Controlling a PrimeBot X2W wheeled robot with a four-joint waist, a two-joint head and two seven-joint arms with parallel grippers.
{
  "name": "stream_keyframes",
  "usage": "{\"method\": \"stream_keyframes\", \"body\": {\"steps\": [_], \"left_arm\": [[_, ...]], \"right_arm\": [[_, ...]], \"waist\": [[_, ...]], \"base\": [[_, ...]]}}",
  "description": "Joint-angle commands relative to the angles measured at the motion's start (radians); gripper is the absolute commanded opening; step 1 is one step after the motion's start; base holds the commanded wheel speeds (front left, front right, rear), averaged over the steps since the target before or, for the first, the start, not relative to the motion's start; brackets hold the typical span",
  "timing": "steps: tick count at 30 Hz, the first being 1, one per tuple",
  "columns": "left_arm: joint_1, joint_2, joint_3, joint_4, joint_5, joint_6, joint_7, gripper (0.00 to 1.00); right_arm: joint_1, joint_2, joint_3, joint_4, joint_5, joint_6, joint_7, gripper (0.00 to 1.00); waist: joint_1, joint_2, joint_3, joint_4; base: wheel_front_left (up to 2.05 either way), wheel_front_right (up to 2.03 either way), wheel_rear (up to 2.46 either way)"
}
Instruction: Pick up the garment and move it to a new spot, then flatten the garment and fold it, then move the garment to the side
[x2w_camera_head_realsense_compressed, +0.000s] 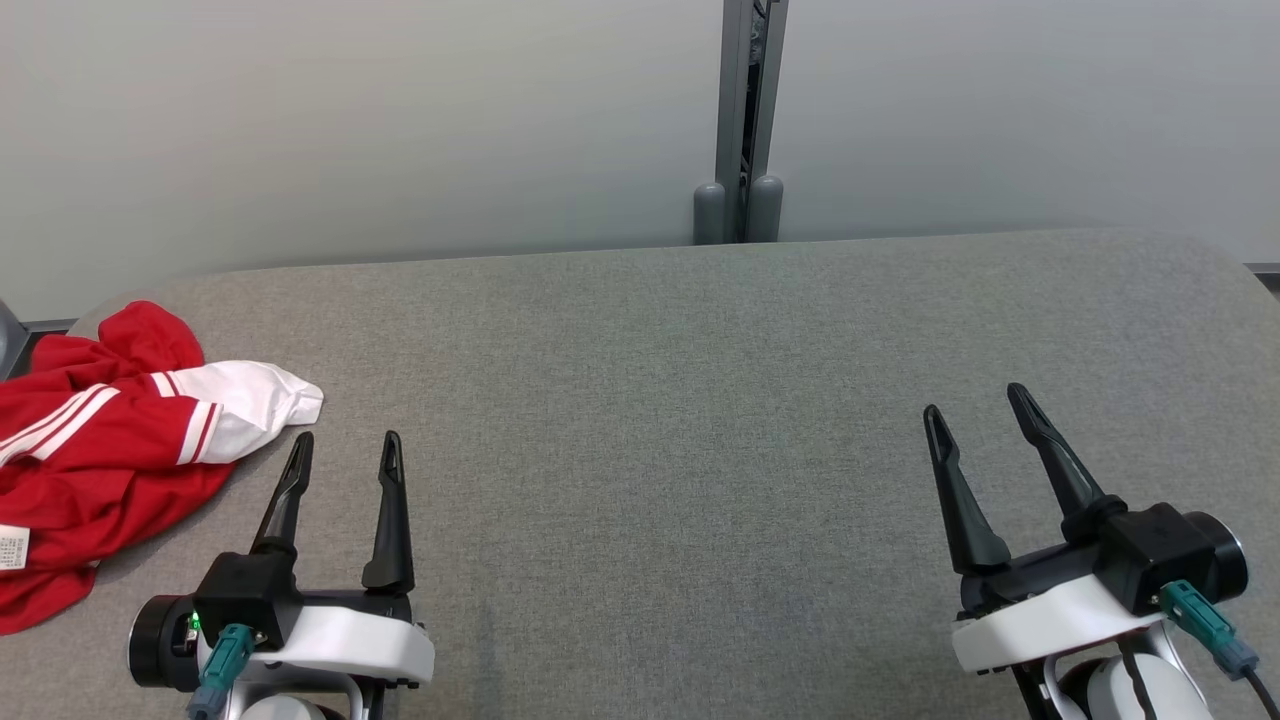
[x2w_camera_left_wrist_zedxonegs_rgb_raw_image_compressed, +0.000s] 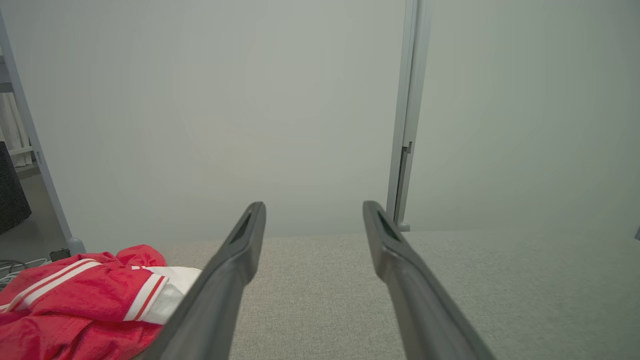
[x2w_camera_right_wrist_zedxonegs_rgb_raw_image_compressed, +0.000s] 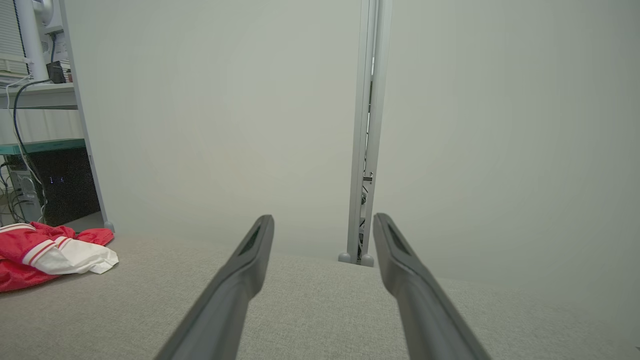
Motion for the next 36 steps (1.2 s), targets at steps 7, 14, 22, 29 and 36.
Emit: {"method": "stream_keyframes", "body": {"steps": [7, 14, 22, 29, 36], "left_arm": [[-0.012, 0.002, 0.0, 0.002, -0.004, -0.004, -0.006, 1.0], [-0.014, 0.003, 0.001, 0.008, -0.01, -0.007, -0.006, 1.0], [-0.019, 0.002, 0.001, 0.016, -0.013, -0.008, -0.005, 1.0], [-0.024, 0.002, -0.001, 0.023, -0.014, -0.008, -0.005, 1.0], [-0.023, 0.001, -0.001, 0.03, -0.02, -0.005, -0.005, 1.0]], "right_arm": [[-0.006, -0.006, 0.0, -0.004, -0.002, 0.002, -0.008, 1.0], [-0.006, -0.006, 0.001, -0.004, 0.003, 0.002, -0.006, 1.0], [-0.004, -0.004, 0.002, -0.001, 0.011, 0.002, -0.004, 1.0], [0.002, -0.001, -0.001, 0.002, 0.025, 0.002, -0.004, 1.0], [0.006, 0.002, 0.001, 0.004, 0.036, 0.002, -0.001, 1.0]], "waist": [[-0.0001, 0.0, 0.0, 0.0], [-0.0001, 0.0, 0.0, 0.0], [-0.0001, 0.0, -0.001, 0.0], [-0.0001, 0.0, -0.002, 0.003], [-0.0001, 0.0, -0.003, 0.01]], "base": [[0.0, 0.0, 0.0], [0.0, 0.0, 0.0], [0.0, 0.0, 0.0], [0.0, 0.0, 0.0], [0.0, 0.0, 0.0]]}}
